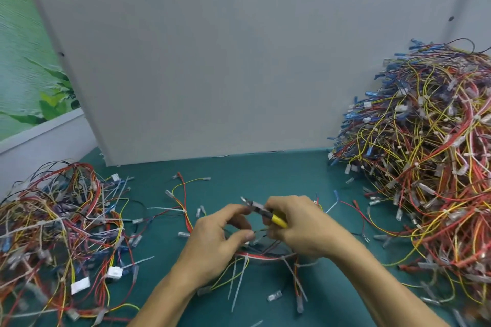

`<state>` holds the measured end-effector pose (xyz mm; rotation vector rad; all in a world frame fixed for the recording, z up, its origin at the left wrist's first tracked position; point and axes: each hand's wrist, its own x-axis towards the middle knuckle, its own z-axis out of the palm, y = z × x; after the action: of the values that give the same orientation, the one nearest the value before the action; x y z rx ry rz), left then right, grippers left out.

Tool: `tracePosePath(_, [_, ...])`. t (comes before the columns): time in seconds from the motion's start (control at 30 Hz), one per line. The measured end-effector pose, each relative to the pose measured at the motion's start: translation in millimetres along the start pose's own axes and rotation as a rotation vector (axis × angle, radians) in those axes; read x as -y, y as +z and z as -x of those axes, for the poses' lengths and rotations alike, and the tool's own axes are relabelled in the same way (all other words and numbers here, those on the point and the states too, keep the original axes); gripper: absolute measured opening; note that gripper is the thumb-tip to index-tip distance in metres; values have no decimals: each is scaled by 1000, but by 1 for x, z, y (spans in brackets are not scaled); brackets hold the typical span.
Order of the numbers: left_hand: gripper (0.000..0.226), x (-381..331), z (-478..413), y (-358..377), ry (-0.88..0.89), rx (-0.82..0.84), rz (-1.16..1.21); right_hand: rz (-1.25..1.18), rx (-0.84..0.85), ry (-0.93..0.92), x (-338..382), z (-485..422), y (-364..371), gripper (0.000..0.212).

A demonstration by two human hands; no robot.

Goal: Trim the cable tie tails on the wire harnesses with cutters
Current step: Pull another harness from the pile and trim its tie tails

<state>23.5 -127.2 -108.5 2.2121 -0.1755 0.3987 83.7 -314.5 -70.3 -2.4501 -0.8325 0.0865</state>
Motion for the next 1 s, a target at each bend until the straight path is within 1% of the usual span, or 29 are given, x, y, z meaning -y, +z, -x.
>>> tracePosePath(0.07, [47,8,0,-6,-40,13,-62,-89,-94,100,-8,0,-5,16])
tracePosePath(0.13, [58,17,2,-8,-53,54,-176,-307,-219,238,-17,-1,-9,15])
tracePosePath(0.17, [55,20,2,-7,-27,62,-231,-433,-270,303,-22,-2,-12,16])
tracePosePath(0.27, [26,24,2,-6,83,65,-336,-709,-350,450,-35,-5,-12,18])
tracePosePath(0.3, [23,24,2,-6,108,83,-385,-755,-378,487,-38,-6,-12,17])
tracePosePath(0.37, [27,26,1,-6,152,131,-500,-761,-434,528,-44,-7,-12,16])
tracePosePath(0.43, [31,27,1,-5,196,126,-561,-687,-418,507,-46,-5,-16,13])
tracePosePath(0.47, [32,27,1,-5,205,115,-580,-614,-367,478,-45,-4,-18,12])
tracePosePath(0.57, [28,26,3,-2,149,101,-640,-263,-121,391,-34,4,-26,17])
tracePosePath(0.63, [21,24,5,-1,143,85,-635,-23,3,348,-21,7,-28,22])
tracePosePath(0.7, [16,20,7,0,157,69,-653,176,10,307,-8,7,-32,30])
tracePosePath(0.77, [14,16,7,0,213,18,-644,327,-78,254,4,5,-40,32])
tracePosePath(0.83, [9,9,6,2,311,-14,-629,396,-142,189,15,-1,-47,30])
tracePosePath(0.87, [6,6,5,5,379,-14,-637,403,-140,161,20,-5,-47,28])
tracePosePath(0.93, [6,1,5,12,468,41,-654,421,-90,128,29,-15,-39,21])
tracePosePath(1.0, [17,0,6,19,448,112,-675,470,-14,125,32,-23,-23,20])
